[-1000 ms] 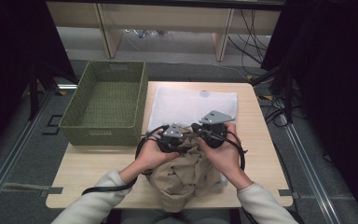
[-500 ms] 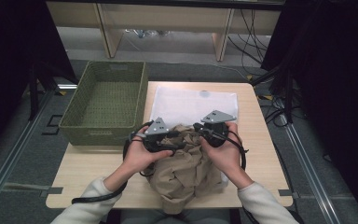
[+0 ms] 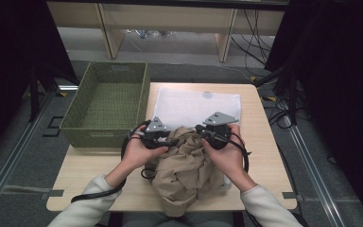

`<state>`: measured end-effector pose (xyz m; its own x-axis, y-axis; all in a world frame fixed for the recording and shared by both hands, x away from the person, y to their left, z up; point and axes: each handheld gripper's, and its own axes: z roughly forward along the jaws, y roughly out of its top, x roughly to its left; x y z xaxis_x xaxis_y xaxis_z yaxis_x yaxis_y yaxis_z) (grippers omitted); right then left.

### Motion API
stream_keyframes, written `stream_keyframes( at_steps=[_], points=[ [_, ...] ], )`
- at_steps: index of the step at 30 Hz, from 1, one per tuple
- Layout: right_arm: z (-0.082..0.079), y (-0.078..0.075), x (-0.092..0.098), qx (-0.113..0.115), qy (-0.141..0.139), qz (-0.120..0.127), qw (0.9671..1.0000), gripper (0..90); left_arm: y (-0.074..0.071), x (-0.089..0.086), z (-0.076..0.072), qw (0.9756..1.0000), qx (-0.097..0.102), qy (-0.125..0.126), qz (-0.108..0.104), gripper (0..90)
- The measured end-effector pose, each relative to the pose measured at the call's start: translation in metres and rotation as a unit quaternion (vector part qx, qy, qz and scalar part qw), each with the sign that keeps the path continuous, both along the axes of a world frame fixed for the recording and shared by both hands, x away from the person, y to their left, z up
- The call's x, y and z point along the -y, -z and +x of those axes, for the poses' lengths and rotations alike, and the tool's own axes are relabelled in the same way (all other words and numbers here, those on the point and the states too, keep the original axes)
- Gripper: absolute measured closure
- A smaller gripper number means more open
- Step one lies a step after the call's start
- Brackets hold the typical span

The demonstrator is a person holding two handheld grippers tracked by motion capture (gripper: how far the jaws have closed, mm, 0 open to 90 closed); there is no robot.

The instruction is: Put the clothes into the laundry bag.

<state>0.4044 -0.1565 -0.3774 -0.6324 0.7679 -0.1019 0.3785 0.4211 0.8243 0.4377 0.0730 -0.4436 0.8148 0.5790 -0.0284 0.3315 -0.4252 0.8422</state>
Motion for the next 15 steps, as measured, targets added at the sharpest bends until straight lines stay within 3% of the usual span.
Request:
stream_keyframes(
  at_steps=[1,5,7,8,12,15],
  points=[
    [0.0,0.0,0.0,-0.001,0.001,0.0,1.0,89.4,0.0,0.001,-0.001,1.0,0.003,0.0,0.007,66.0],
    [-0.001,0.001,-0.001,-0.004,0.005,0.004,1.0,89.4,-0.006,0.01,-0.006,0.9998,-0.009,0.017,-0.011,86.7],
    [0.0,0.001,-0.001,-0.001,0.003,0.0,1.0,89.4,-0.012,0.015,-0.011,0.9992,-0.01,0.033,-0.02,88.1],
    [-0.001,0.0,-0.001,-0.001,0.003,0.001,1.0,89.4,-0.015,0.018,-0.015,0.9992,0.0,0.035,-0.019,88.3],
    [-0.001,-0.001,-0.001,0.004,-0.002,0.001,1.0,89.4,-0.018,0.031,-0.018,0.9984,0.015,0.054,-0.001,88.2],
    [-0.004,-0.003,-0.003,0.005,-0.006,0.005,1.0,89.4,-0.008,0.038,-0.009,0.999,0.003,0.041,0.015,88.1]
  ],
)
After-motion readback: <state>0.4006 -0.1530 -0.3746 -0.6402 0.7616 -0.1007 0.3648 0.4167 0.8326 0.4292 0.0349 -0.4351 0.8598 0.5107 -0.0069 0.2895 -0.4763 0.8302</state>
